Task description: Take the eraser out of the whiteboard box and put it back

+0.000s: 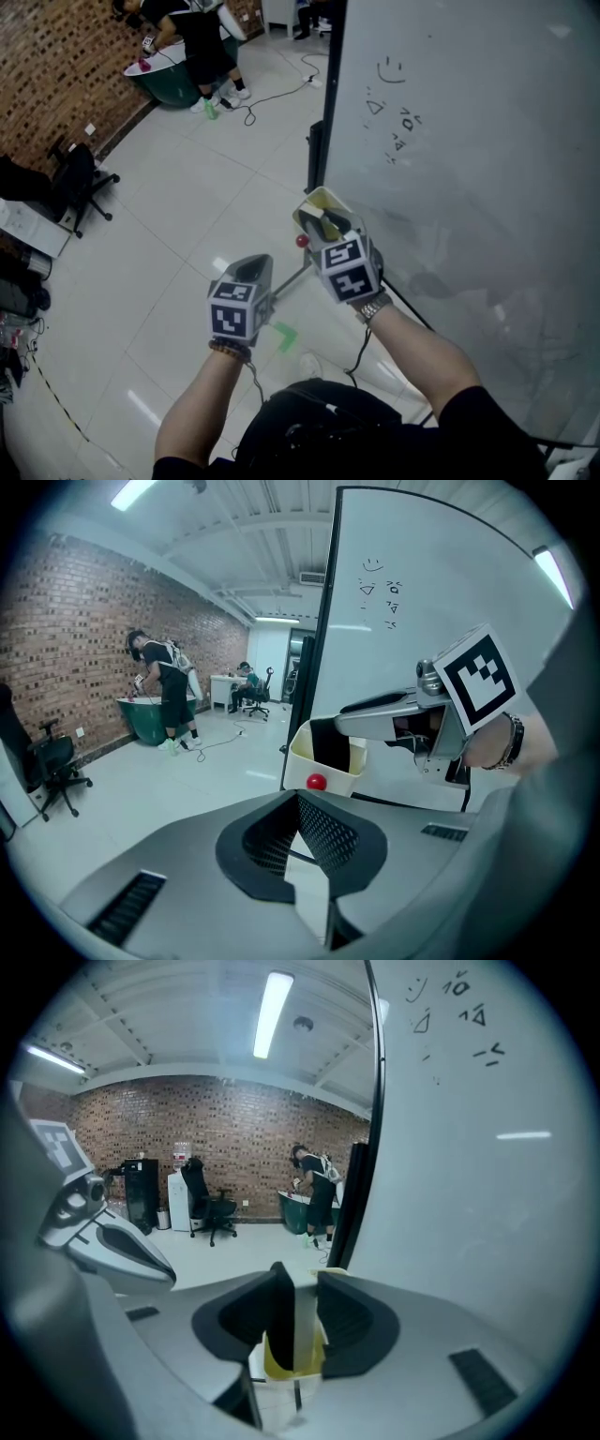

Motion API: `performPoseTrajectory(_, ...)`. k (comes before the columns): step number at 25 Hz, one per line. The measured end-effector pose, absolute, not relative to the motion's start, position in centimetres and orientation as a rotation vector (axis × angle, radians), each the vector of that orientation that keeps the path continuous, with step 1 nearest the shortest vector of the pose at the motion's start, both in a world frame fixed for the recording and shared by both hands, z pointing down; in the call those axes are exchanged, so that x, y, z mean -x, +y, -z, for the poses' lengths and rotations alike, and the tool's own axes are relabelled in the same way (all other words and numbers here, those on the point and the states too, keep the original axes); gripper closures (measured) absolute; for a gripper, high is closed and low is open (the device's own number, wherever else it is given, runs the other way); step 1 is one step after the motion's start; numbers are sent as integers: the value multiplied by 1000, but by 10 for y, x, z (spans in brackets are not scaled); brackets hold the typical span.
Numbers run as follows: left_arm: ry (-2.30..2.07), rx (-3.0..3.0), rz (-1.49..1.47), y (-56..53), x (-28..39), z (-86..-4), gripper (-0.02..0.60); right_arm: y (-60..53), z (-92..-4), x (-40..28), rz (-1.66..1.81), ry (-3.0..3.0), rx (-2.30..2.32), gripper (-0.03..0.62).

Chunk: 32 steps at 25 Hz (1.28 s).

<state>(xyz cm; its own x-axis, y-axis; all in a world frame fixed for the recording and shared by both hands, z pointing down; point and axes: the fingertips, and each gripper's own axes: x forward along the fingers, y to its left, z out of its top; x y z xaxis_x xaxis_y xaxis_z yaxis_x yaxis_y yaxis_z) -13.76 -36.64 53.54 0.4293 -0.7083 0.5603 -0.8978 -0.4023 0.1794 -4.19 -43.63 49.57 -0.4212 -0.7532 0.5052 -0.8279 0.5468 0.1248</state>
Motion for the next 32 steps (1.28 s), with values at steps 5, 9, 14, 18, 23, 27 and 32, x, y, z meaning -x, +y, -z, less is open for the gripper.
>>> performPoseTrajectory(5, -1369, -2249, -542, -358, 140, -524, 581, -427, -478, 39, -156, -2289, -1311, 433)
performPoseTrajectory(9, -1379, -2268, -531, -349, 140, -513, 581, -419, -459, 36, -118, -2308, -1342, 436)
performPoseTrajectory(14, -1400, -2298, -512, -339, 141, -497, 581, -405, -435, 37, -69, -2340, -1371, 439)
performPoseTrajectory(18, -1414, -2322, -492, -328, 142, -486, 581, -389, -420, 38, -38, -2355, -1384, 441)
performPoseTrajectory(23, -1401, -2337, -494, -305, 141, -480, 581, -364, -410, 39, -18, -2362, -1395, 442)
performPoseTrajectory(27, -1399, -2353, -487, -289, 141, -475, 581, -344, -406, 38, -18, -2360, -1404, 442)
performPoseTrajectory(32, -1382, -2367, -497, -268, 140, -474, 581, -321, -404, 39, -18, -2363, -1415, 442)
